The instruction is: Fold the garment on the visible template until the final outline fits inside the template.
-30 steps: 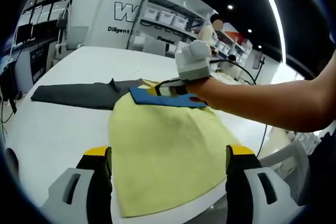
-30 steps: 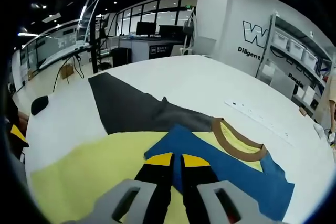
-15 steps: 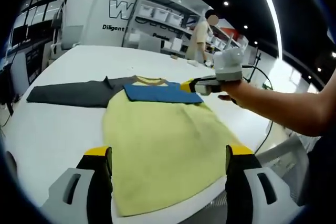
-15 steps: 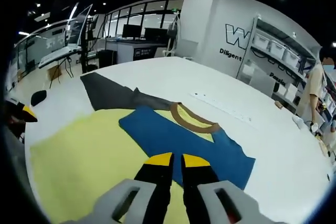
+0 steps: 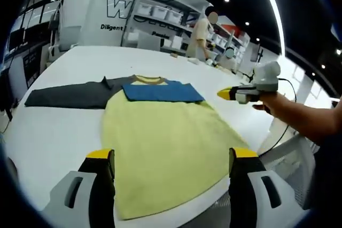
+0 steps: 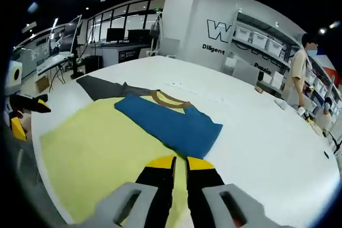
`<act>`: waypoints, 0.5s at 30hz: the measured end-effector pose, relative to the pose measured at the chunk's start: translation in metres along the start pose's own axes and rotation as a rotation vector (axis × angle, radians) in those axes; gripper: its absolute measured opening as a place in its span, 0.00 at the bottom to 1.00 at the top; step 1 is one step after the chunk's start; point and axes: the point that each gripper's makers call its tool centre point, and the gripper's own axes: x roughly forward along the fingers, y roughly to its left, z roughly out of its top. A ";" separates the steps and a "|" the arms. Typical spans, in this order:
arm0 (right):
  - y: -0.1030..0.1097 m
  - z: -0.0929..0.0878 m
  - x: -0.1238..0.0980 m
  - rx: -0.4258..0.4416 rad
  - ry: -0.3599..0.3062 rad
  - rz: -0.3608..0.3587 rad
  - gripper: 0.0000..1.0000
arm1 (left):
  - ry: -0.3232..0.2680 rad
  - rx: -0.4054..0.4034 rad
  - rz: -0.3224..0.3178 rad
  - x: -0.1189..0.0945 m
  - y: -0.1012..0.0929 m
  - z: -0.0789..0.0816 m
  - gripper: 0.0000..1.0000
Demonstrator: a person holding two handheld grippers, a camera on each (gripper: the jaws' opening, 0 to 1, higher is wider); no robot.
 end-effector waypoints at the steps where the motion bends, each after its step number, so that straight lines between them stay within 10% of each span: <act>1: 0.005 0.000 -0.014 0.018 -0.011 0.006 0.02 | 0.001 0.004 -0.002 0.000 -0.001 0.000 0.83; 15: 0.076 0.003 -0.078 -0.021 -0.100 0.067 0.13 | 0.009 0.020 0.002 -0.001 -0.002 -0.002 0.83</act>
